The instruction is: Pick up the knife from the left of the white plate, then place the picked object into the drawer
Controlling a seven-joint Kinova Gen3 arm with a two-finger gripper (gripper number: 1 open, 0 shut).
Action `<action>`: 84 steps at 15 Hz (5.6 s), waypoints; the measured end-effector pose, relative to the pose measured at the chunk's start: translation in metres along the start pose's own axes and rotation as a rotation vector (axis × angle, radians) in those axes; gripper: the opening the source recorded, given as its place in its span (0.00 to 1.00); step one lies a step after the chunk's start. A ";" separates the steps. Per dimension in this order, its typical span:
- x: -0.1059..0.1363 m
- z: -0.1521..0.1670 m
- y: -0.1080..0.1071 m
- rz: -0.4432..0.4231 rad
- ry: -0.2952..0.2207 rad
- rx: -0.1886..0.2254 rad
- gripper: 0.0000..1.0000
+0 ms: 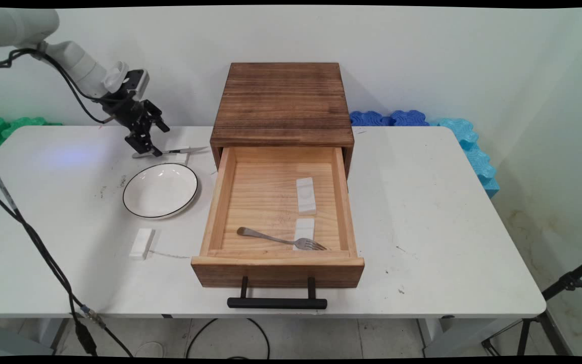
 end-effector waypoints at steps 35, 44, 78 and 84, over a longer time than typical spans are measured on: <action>-0.008 0.006 0.003 0.032 0.004 -0.017 0.00; -0.008 -0.031 0.009 0.073 0.006 -0.010 0.00; 0.058 -0.194 0.127 0.090 0.095 -0.005 0.00; 0.100 -0.189 0.152 0.045 0.121 0.012 0.00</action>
